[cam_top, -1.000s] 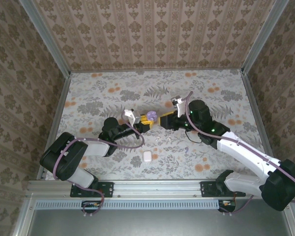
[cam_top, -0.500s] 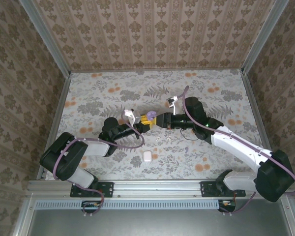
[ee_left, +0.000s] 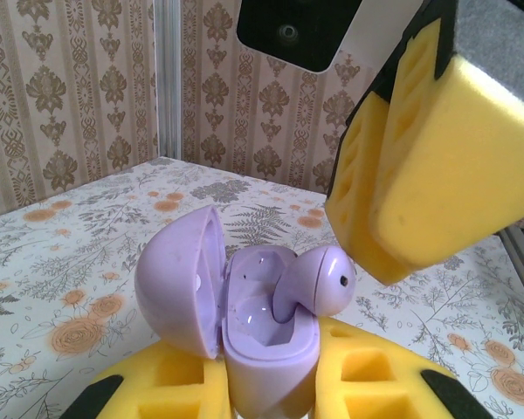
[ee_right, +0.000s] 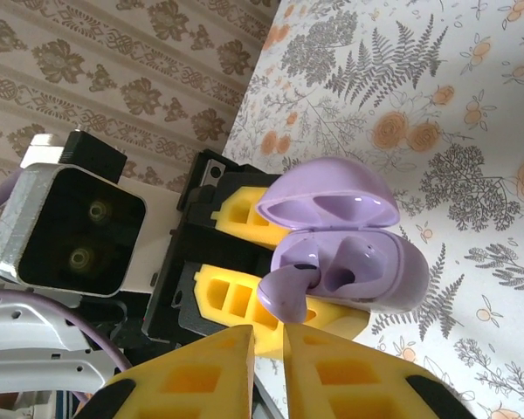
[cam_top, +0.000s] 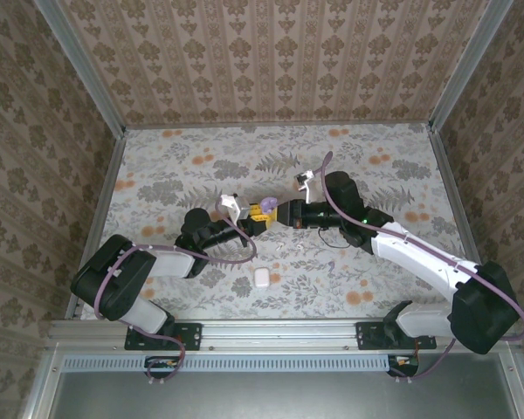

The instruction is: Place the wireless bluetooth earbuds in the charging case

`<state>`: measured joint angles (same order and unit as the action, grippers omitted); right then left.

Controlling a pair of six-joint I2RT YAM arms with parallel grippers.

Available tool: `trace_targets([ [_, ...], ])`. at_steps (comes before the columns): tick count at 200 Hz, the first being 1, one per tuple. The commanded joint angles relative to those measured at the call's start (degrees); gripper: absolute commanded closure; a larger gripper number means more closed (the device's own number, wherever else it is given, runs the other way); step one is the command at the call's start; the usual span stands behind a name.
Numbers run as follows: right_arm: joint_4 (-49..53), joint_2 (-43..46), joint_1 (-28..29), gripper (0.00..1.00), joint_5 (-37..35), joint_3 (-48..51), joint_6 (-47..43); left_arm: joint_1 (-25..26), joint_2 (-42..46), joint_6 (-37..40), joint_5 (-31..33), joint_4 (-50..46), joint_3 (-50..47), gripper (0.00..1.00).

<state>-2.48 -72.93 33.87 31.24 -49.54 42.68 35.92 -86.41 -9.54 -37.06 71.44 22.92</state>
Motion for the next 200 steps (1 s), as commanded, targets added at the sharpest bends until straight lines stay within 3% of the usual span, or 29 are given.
trace_targets([
  [1, -1.8, -0.8, -0.4, 0.84, -1.1, -1.4, 0.6, 0.0, 0.0, -1.6, -0.6, 2.5, 1.4, 0.90],
  [200, -3.1, -3.7, -0.3, 0.85, 1.5, -4.0, -0.1, -0.1, -0.5, -1.6, -1.1, 2.4, 1.8, 0.90],
])
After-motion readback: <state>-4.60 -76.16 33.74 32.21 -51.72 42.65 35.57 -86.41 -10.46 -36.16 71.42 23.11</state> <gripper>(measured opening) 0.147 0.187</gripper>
